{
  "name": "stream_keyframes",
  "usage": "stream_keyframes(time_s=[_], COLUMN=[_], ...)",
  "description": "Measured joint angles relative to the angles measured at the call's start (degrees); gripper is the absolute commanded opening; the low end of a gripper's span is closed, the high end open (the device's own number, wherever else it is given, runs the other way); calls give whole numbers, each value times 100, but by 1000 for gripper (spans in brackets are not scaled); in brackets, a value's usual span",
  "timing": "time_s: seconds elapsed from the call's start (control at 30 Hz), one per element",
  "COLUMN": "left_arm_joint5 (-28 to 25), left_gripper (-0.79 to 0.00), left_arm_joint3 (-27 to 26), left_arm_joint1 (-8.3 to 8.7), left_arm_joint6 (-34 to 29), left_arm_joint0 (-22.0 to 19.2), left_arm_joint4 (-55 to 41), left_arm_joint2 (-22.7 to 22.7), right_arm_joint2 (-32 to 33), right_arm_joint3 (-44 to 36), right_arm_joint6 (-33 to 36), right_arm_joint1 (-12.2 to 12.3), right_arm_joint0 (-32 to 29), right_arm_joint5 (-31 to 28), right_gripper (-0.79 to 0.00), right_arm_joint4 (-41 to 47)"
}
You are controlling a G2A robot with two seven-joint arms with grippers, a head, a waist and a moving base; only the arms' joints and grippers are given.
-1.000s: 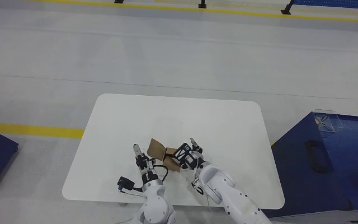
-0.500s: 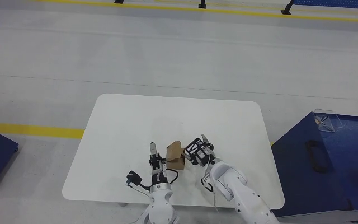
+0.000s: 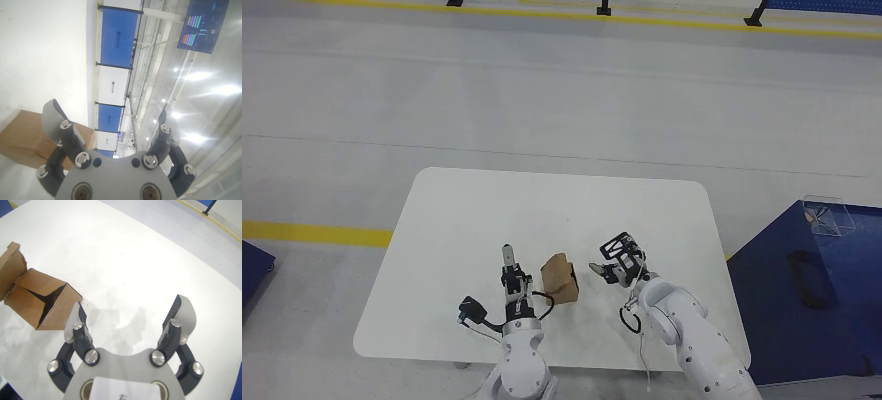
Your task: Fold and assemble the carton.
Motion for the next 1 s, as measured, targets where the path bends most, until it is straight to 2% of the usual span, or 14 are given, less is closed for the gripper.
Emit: stream_keyframes(time_s=[0.1, 0.23, 0.33, 0.57, 0.7, 0.77, 0.93, 1.0], left_arm_joint5=[597, 903, 925, 1179, 1142, 1009, 1013, 1110], left_gripper=[0, 0, 0, 0, 0, 0, 0, 0], left_arm_joint3=[350, 594, 557, 0, -305, -407, -396, -338], left_arm_joint1=[-42, -73, -62, 95, 119, 107, 108, 136], left_arm_joint6=[-87, -447, -803, -1990, -2052, -1806, -1757, -1838], left_arm_joint0=[-259, -404, -302, 265, 453, 497, 495, 465], left_arm_joint4=[21, 34, 120, 670, 597, 495, 504, 777], left_arm_joint2=[20, 107, 147, 72, -97, -163, -157, -115], right_arm_joint2=[-321, -542, -516, -288, -270, -272, -265, -200], right_arm_joint3=[348, 644, 775, 833, 832, 832, 801, 601], right_arm_joint6=[-53, -174, -251, -327, -317, -317, -344, -556], right_arm_joint1=[-93, -169, -184, -155, -153, -153, -153, -143], right_arm_joint0=[233, 422, 494, 511, 512, 512, 496, 382], right_arm_joint5=[95, 148, 156, 108, 102, 103, 120, 241], right_gripper=[0, 0, 0, 0, 0, 0, 0, 0], right_arm_joint4=[-21, -46, -2, 22, 33, 33, 26, 6])
